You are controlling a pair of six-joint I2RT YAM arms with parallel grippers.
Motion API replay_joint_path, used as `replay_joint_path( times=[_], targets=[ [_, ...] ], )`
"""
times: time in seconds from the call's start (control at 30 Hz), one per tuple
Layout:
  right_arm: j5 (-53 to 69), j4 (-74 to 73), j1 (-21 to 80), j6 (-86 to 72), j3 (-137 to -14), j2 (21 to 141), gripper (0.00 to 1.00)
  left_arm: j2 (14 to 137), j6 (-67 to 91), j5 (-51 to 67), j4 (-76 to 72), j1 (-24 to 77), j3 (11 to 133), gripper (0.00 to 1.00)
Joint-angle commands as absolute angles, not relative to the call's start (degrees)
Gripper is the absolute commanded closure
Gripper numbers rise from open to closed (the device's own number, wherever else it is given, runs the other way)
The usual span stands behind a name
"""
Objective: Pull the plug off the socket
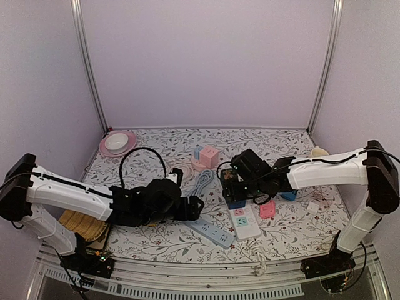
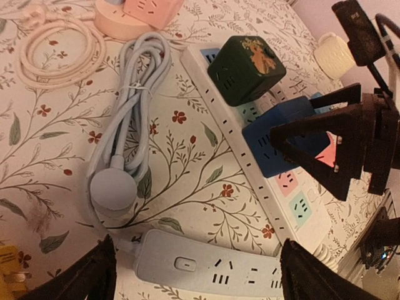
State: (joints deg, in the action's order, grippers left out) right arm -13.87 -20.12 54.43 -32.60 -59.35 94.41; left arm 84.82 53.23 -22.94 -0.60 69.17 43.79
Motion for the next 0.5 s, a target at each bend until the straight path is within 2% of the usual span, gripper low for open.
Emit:
replay_joint_path(
  times=[0.0,0.13,0.3,0.47],
  targets=[
    [-20.5,-25.1,57.2,-34.1,-63.7,98.6,0.12,83.9,54.1,-23.6,-2.1,69.7,42.5,0.09],
    [-22.1,-26.4,58.1,-34.6,-64.5,99.7,0.21,83.8,54.6,-23.6,-2.3,69.7,41.9,0.09],
    [-22.5,-26.2,59.1,-34.1,-63.7,98.2,0.54,84.0,55.0,-23.5,-3.0,69.6,41.4,0.09],
    [-22.3,-24.8,61.1,-31.9,-61.5,96.0,0.62,85.1,54.8,-22.6,-3.8,69.4,42.0,0.09]
  ],
)
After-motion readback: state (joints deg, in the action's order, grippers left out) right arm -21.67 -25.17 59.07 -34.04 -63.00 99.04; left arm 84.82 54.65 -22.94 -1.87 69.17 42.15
